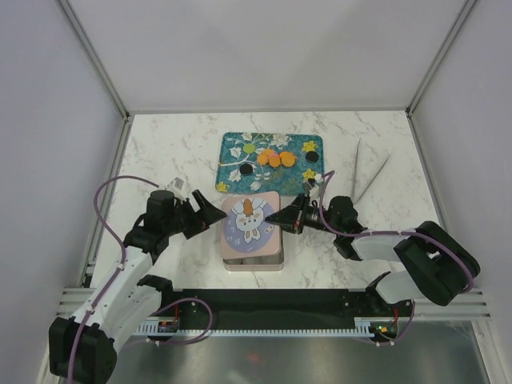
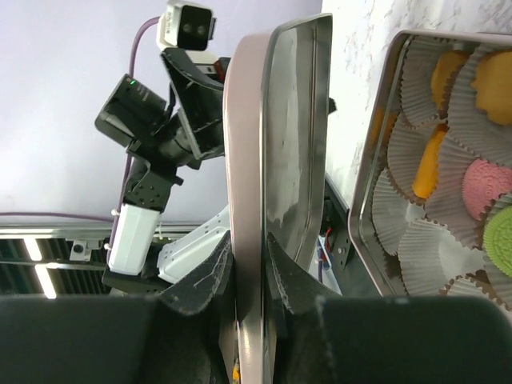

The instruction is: Pack the cookies

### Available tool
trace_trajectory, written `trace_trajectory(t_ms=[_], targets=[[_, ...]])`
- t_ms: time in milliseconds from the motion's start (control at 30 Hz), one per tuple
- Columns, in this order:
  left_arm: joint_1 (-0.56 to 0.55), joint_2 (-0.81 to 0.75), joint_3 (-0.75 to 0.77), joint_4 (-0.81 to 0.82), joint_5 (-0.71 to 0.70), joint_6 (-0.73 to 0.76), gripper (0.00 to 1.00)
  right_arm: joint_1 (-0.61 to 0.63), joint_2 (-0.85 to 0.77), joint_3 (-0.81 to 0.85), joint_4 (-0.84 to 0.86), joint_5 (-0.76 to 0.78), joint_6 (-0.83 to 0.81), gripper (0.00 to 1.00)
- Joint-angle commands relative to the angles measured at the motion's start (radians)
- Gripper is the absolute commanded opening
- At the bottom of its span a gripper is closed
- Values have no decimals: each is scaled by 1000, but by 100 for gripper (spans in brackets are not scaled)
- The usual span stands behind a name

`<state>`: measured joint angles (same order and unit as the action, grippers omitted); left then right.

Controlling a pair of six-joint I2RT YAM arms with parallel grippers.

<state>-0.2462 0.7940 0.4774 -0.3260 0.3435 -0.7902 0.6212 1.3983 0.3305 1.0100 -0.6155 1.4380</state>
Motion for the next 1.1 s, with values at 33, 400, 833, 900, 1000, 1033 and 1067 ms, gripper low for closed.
trace_trajectory(t_ms=[33,400,833,900,1000,1033,1067], targets=[[1,28,-26,56,89,72,94,12,28,-2,151,-13,24,0],[-8,53,-98,123,107,63,94,17,143,-39,272,-12,44,0],[-53,111,-125,179,81,54,90,9,280,-65,452,-20,94,0],[-57,129,-122,182,77,55,89,-6,283,-73,464,-23,98,0],[-64,146,-120,183,63,60,88,-23,278,-79,473,-30,98,2],[-67,149,-120,183,60,60,88,-26,274,-80,469,-32,95,4],[-68,151,-120,183,54,62,88,-29,269,-84,467,-32,93,5]])
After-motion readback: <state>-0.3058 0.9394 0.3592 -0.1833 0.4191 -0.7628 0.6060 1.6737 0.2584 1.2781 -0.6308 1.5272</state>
